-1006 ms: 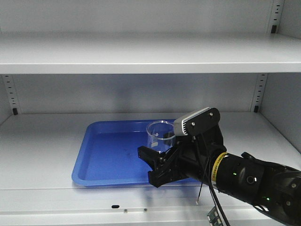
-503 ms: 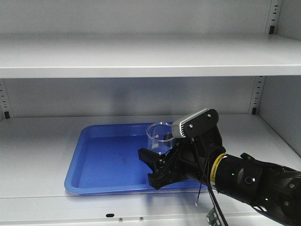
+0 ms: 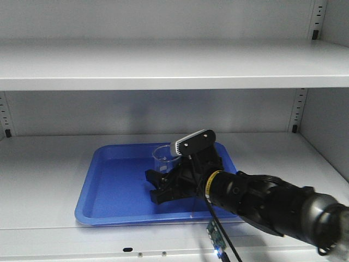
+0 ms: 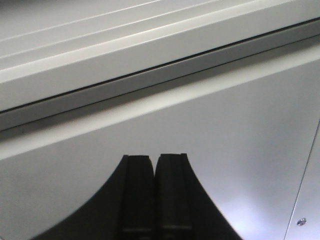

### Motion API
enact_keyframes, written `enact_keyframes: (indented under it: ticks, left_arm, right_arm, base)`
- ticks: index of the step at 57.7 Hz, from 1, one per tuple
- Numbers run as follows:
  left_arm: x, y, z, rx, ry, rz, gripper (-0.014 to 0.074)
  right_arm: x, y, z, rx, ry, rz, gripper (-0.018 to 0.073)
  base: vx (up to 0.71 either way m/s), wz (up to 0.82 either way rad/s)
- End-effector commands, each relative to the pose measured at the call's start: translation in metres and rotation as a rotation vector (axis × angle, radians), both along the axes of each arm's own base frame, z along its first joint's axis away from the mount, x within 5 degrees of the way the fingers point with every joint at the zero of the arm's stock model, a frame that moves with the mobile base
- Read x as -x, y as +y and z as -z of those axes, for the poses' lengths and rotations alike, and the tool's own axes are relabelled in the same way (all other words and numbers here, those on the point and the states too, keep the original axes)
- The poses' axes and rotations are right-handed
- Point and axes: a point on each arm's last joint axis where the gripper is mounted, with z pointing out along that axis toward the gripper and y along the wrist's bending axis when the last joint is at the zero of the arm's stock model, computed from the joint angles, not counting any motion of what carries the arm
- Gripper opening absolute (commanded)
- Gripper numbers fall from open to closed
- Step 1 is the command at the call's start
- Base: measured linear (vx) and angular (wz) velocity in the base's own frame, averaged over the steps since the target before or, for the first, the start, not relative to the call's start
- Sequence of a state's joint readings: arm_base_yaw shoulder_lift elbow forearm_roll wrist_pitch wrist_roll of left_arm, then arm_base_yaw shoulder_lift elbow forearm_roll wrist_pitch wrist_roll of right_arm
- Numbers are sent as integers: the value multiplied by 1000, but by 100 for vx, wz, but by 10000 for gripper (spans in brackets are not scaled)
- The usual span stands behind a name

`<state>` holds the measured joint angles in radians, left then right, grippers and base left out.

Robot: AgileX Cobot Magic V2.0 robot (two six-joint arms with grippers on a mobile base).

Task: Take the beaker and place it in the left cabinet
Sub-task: 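Lower the beaker onto the blue tray and open the right gripper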

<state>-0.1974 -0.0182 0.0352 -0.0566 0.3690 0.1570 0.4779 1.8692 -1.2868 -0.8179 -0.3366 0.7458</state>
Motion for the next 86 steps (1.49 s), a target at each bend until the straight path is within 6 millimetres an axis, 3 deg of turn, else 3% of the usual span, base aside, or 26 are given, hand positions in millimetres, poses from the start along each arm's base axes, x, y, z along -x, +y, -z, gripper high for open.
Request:
enact_keyframes:
  ticks: [1, 19, 46, 63, 80, 86]
  left_arm:
    - [-1, 0, -14, 29, -105, 1, -6]
    - [-1, 0, -14, 29, -105, 1, -6]
    - [-1, 0, -14, 29, -105, 1, -6]
    - [-1, 0, -14, 29, -105, 1, -6]
    - [-1, 0, -14, 29, -105, 1, -6]
    - [-1, 0, -14, 29, -105, 1, -6]
  right_arm:
    - [-5, 5, -34, -83, -105, -30, 207]
    - [-14, 6, -22, -45, -68, 6, 263]
    - [-15, 4, -20, -26, -41, 38, 603]
    - [2, -4, -44, -60, -69, 38, 610]
    - [33, -21, -38, -38, -25, 41, 603]
    - [47, -28, -45, -36, -32, 43, 599]
  base:
    - [0, 0]
    - [0, 0]
    - [0, 0]
    - [0, 0]
    - [0, 0]
    - [0, 0]
